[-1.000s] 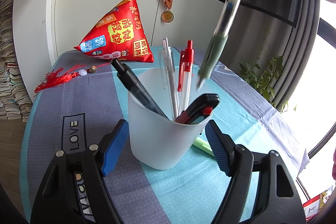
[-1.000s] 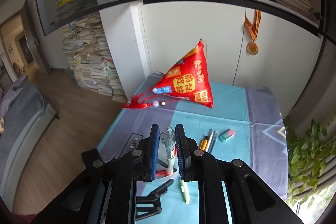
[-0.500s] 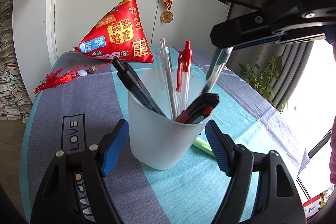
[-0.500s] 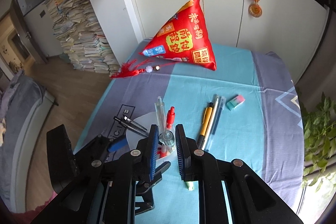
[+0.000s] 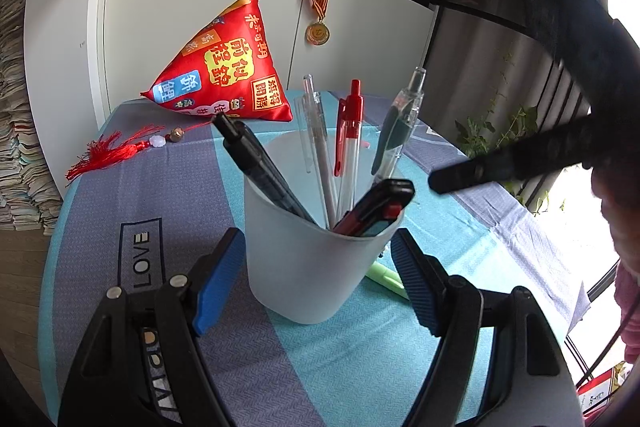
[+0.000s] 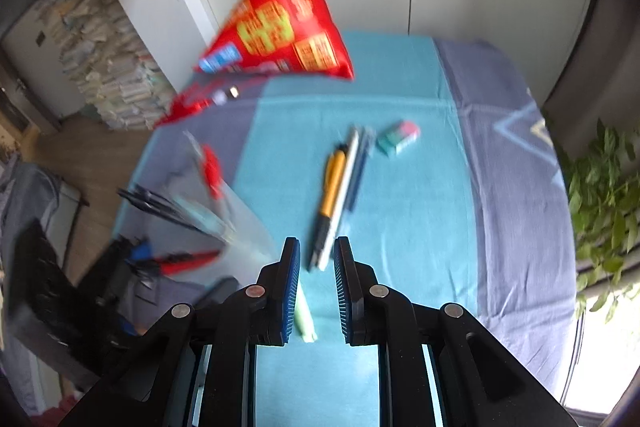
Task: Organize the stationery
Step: 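Lower the green-grip pen into the cup and open the right gripper, then return the right gripper to the pens and grasp the blue pen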
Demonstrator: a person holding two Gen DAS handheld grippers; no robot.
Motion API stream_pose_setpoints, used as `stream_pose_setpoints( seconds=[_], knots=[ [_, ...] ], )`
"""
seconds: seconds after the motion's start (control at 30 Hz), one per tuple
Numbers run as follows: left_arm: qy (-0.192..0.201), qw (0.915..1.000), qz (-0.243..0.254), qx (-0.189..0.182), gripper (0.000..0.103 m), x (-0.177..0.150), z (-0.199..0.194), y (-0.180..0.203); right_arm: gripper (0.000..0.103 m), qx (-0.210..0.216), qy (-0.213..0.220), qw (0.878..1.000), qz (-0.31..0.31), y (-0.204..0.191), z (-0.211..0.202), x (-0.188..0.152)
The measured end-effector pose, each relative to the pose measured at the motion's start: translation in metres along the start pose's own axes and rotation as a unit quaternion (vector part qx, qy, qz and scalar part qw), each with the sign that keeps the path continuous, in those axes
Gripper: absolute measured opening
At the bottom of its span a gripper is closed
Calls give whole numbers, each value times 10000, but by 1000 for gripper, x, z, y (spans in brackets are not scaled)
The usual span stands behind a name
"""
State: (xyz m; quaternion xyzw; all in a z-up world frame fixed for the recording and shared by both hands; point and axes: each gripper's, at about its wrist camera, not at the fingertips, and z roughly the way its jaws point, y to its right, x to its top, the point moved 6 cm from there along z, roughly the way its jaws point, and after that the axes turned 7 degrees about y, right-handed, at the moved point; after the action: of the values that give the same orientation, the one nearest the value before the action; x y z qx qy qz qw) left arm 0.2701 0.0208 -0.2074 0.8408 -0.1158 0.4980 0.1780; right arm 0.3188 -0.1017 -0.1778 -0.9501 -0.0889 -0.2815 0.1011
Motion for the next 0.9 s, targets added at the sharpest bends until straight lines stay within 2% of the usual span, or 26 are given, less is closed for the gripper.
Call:
stream_pose_setpoints(
  seconds=[0.1, 0.27, 0.43, 0.73, 0.9],
  knots=[
    [2, 10000, 2, -2, 75, 0, 0, 0, 17, -43, -226, 9997, 79, 9, 15, -9],
    [0, 10000, -1, -3, 75, 0, 0, 0, 17, -240, -349, 9984, 372, 24, 35, -1],
    [2, 10000, 2, -4, 75, 0, 0, 0, 17, -262, -469, 9965, 633, 31, 60, 6],
    [2, 10000, 4, -1, 75, 0, 0, 0, 17, -219, -604, 9962, 586, 24, 81, 7],
    [2, 10000, 0, -3, 75, 0, 0, 0, 17, -551, -620, 9961, 317, 19, 87, 7]
  ],
)
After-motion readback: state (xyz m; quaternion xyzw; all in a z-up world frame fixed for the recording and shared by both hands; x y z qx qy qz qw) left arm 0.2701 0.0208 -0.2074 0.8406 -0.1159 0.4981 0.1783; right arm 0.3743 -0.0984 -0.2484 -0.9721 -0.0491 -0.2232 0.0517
